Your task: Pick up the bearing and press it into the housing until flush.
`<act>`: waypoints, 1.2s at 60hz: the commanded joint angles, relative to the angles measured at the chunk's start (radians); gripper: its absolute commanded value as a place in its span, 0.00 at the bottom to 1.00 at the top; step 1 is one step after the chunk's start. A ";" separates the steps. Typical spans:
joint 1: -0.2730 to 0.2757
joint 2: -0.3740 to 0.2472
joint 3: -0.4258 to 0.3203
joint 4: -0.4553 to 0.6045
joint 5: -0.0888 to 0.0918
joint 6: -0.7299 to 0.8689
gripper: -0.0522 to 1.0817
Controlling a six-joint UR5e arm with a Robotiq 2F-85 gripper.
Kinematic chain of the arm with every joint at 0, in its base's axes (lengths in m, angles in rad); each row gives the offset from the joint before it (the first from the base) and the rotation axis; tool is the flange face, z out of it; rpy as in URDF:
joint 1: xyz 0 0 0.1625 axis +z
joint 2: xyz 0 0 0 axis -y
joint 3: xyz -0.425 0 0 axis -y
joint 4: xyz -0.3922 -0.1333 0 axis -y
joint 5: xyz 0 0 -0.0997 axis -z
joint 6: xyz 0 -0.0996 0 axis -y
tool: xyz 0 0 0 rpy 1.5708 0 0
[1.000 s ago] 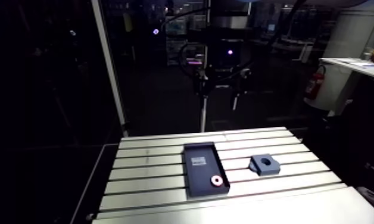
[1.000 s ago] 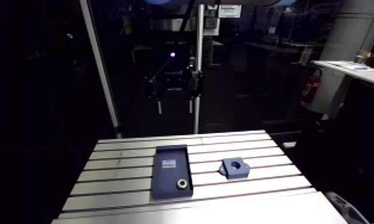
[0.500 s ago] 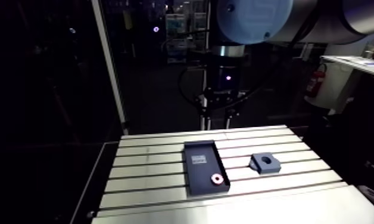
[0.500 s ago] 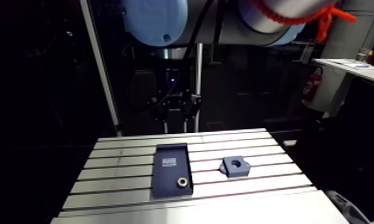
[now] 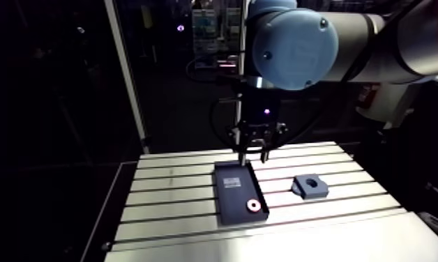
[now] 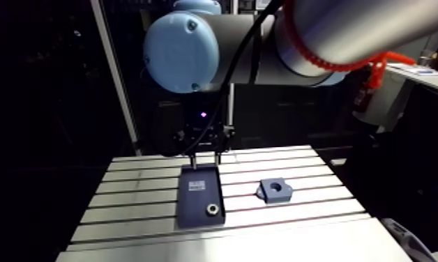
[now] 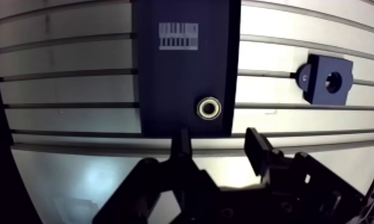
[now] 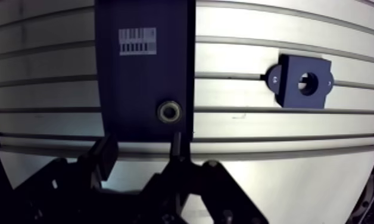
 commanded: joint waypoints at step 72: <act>-0.022 0.067 0.136 -0.167 -0.002 -0.008 0.43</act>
